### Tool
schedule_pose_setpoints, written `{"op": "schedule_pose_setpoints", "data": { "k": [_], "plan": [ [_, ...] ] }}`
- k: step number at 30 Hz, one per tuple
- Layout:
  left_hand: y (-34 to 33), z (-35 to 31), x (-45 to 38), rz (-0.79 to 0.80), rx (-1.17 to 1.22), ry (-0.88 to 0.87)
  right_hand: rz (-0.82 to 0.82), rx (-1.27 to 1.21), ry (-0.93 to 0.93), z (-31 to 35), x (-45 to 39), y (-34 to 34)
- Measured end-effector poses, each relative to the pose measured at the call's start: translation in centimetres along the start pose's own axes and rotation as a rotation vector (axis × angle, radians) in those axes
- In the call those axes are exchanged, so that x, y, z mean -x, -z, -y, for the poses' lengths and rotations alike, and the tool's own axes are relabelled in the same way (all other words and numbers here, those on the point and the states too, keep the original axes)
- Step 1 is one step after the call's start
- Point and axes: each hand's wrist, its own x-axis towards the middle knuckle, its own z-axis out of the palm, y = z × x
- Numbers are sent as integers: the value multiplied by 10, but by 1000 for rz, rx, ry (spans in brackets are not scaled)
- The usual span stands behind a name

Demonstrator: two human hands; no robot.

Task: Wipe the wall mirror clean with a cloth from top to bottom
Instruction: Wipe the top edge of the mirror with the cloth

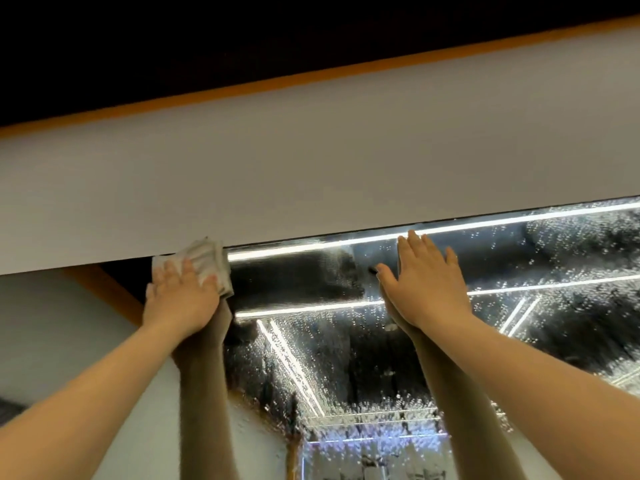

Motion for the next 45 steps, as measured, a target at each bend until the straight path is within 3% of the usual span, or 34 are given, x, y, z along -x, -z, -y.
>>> {"op": "schedule_pose_setpoints", "data": {
  "k": [4, 9, 16, 19, 24, 31, 45],
  "plan": [
    [-7, -51, 8, -46, -36, -80, 1, 4, 1, 0, 0, -1],
    [-26, -131, 49, -25, -57, -418, -4, 9, -1, 0, -1, -2],
    [-21, -125, 51, 38, -81, -516, -30, 2, -5, -2, -2, -2],
    [-15, -102, 39, 4, -128, -494, -12, 1, -7, -3, -1, 1],
    [-7, -48, 11, -18, -111, -270, 6, 1, 6, -3, -2, 0],
    [-16, -55, 21, -85, -41, -207, 0, -18, 19, -4, 0, 0],
    [-30, -100, 64, -69, 28, -367, 44, 111, 52, -3, -4, 13]
  ]
}}
